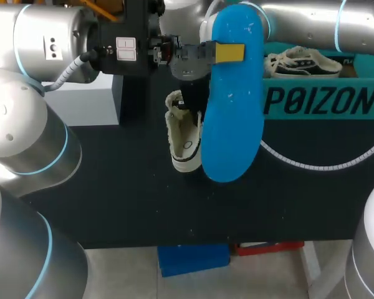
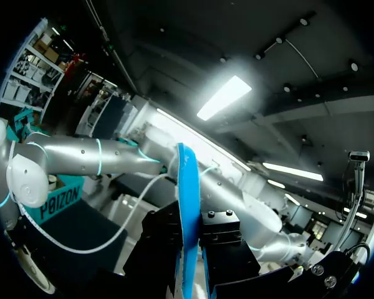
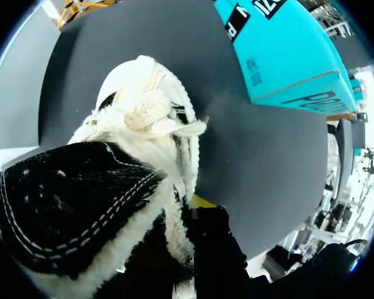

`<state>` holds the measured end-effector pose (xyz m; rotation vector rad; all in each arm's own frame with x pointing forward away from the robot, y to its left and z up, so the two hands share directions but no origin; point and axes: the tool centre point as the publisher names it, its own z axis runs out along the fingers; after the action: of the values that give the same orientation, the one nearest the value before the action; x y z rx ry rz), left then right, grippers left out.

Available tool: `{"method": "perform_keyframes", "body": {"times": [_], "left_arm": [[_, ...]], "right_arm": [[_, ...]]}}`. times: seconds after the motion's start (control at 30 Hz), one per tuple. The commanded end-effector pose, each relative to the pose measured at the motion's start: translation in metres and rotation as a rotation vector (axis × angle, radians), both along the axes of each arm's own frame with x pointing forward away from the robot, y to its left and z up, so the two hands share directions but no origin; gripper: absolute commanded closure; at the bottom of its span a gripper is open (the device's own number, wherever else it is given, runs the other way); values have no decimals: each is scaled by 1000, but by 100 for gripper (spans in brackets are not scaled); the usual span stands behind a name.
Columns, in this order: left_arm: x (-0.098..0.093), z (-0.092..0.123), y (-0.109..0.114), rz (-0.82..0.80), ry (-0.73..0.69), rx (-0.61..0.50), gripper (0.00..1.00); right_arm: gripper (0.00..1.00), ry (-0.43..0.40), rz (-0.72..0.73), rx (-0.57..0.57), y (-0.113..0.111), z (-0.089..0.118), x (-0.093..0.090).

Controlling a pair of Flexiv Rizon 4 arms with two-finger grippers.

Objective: Take the shoe out of the shoebox, open the shoe tongue, remove and reinsert the insole, then place the shoe into the shoebox

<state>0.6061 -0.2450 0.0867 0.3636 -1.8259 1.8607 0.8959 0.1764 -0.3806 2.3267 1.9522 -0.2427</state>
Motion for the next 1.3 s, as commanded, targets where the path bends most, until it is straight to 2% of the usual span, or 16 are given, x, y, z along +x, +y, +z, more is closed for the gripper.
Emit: {"method": "perform_keyframes", "body": {"times": [0.03, 0.2, 0.23, 0.27, 0.37, 0.43, 0.57, 0.6, 0.73, 0.83, 1.23, 1.3], "left_arm": [[-1, -1, 0, 3, 1, 4, 100], [-1, -1, 0, 3, 1, 4, 100], [-1, -1, 0, 3, 1, 4, 100], [-1, -1, 0, 3, 1, 4, 100], [-1, -1, 0, 3, 1, 4, 100], [-1, -1, 0, 3, 1, 4, 100], [-1, -1, 0, 3, 1, 4, 100], [-1, -1, 0, 3, 1, 4, 100], [-1, -1, 0, 3, 1, 4, 100], [-1, -1, 0, 3, 1, 4, 100], [-1, -1, 0, 3, 1, 4, 100], [-1, -1, 0, 3, 1, 4, 100]], "right_arm": [[100, 0, -24, -10, 1, -9, -3], [100, 3, -26, -21, -2, -15, -7], [74, 4, -28, -27, -3, -16, -9], [0, 3, -29, -27, -5, -18, -10], [0, -27, -12, -35, -11, -15, -15], [0, -127, 48, -65, -13, -3, -18], [0, -179, 106, 75, -21, 25, -32], [0, -201, 120, 121, -24, 34, -35], [0, -306, 147, 421, -30, 69, -44], [0, -382, 239, 648, -30, 92, -47], [0, -382, 239, 648, -30, 92, -47], [0, -414, 172, 750, -38, 98, -54]]}}
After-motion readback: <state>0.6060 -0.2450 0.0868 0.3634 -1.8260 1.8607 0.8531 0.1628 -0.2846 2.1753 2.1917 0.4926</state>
